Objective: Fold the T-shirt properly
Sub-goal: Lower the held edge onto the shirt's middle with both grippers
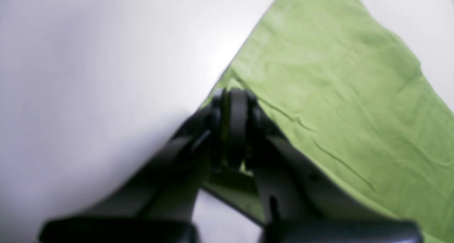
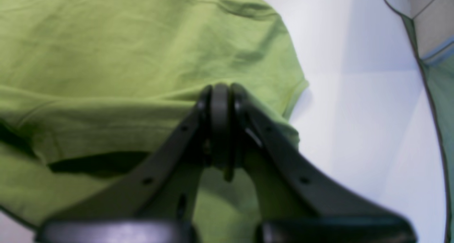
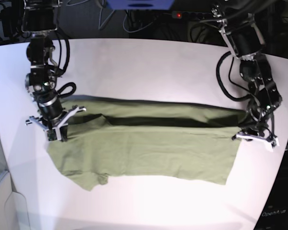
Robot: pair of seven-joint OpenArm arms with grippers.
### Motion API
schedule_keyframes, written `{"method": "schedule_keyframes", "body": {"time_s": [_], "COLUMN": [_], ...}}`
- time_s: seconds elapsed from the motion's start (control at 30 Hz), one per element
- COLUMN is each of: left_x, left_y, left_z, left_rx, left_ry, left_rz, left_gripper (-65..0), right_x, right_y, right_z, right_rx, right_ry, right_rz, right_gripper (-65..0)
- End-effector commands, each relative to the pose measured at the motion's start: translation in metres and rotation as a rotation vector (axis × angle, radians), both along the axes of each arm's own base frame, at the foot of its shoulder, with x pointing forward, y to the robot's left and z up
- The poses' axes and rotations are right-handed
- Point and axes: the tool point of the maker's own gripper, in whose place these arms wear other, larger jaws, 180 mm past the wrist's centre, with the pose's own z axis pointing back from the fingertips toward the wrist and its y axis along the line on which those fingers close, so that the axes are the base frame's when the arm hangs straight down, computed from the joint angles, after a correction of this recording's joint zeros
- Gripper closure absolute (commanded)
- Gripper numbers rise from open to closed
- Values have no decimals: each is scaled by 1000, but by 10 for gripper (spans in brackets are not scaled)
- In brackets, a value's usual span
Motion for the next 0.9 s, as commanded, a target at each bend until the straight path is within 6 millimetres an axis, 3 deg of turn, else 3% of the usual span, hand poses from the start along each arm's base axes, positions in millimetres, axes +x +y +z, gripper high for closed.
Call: {"method": "schedule_keyframes", "body": {"time_s": [0.0, 0.17, 0.6, 0.67, 0.73, 0.8, 0.87], "left_x": [17, 21, 19, 21, 20, 16, 17], "left_y": [-1, -6, 1, 1, 2, 4, 4], "left_z": [24, 26, 26, 29, 29, 27, 28], "left_rx": [29, 31, 48, 57, 62, 67, 77], "left_ry": [-75, -90, -93, -112, -123, -124, -141], "left_rz": [-17, -30, -18, -17, -9, -3, -4], "left_gripper": [-12, -12, -15, -22, -75, -170, -280], "right_x": [9, 11, 20, 21, 20, 18, 17], "right_y": [-1, -5, -6, -7, -9, -10, -10], "right_z": [13, 5, 8, 4, -1, -3, -4], "right_rx": [-2, 1, 2, 4, 4, 3, 3], "right_ry": [-46, -24, -33, -22, -9, -3, 0], "right_rz": [10, 1, -4, -7, -11, -11, -11], "right_gripper": [-3, -3, -12, -73, -192, -306, -360]}}
